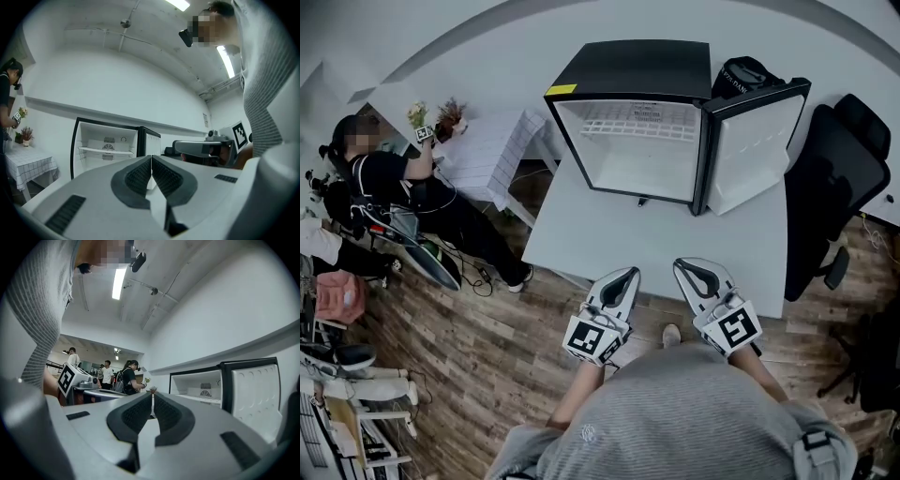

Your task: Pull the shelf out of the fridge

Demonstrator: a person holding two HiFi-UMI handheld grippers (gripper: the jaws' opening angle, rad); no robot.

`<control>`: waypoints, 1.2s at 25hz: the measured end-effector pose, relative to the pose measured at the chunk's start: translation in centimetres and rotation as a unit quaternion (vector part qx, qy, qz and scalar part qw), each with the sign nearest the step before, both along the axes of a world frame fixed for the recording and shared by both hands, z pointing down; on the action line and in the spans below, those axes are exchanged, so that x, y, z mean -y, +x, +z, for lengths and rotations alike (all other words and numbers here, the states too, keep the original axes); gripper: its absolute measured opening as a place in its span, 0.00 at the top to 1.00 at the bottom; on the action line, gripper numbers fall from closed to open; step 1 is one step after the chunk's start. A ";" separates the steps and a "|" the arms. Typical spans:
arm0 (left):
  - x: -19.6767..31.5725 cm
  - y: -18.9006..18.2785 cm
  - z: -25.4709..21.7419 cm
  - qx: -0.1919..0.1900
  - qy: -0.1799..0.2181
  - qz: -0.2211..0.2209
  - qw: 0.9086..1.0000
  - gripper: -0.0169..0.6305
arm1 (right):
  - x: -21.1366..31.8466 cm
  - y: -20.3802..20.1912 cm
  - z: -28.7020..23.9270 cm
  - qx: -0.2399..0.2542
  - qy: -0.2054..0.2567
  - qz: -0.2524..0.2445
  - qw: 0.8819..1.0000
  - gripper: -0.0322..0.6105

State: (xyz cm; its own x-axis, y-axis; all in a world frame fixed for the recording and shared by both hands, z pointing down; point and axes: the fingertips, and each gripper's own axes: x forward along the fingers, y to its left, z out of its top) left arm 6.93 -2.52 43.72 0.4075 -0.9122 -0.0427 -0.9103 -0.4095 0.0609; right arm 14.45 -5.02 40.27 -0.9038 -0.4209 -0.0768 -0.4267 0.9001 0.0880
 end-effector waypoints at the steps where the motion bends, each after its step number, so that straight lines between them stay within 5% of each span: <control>1: 0.7 -0.1 0.0 0.001 0.000 -0.002 1.000 0.95 | 0.7 0.0 0.2 -0.007 -0.005 -0.001 1.000 0.93; 19: 8.4 -0.9 -0.2 0.021 -0.007 0.021 1.000 0.95 | 7.2 -1.8 1.0 0.020 -0.022 0.002 1.000 0.93; 30: 13.0 -7.0 -1.2 0.009 0.012 0.065 0.998 0.95 | 11.2 -5.4 0.8 0.014 -0.016 0.088 0.996 0.93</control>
